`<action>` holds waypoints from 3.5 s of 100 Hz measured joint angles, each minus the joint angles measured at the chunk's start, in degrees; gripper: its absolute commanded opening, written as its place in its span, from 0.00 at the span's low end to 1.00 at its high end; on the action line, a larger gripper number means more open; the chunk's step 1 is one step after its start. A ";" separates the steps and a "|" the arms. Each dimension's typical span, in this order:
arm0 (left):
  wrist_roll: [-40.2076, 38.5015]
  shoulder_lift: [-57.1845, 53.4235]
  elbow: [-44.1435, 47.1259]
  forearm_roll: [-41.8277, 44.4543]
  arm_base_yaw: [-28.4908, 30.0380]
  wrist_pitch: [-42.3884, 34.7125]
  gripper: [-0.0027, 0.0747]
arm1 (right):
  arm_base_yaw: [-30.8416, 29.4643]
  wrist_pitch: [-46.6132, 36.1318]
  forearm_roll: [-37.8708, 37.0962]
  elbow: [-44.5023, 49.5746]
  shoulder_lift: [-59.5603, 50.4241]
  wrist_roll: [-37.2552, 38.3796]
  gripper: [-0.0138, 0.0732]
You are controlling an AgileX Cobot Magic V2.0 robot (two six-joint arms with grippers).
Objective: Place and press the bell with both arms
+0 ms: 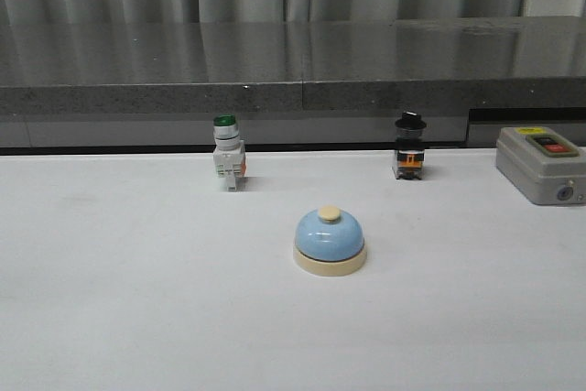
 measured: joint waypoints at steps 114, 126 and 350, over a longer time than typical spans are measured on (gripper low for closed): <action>0.00 0.00 0.00 0.00 0.00 -0.09 0.01 | 2.62 38.60 7.26 -38.70 46.86 -0.13 0.09; 0.00 0.00 0.00 0.00 0.00 -0.09 0.01 | 6.78 38.37 7.37 -40.11 53.99 -0.13 0.09; 0.00 0.00 0.00 0.00 0.00 -0.09 0.01 | 29.06 32.18 7.73 -71.61 107.80 -0.54 0.09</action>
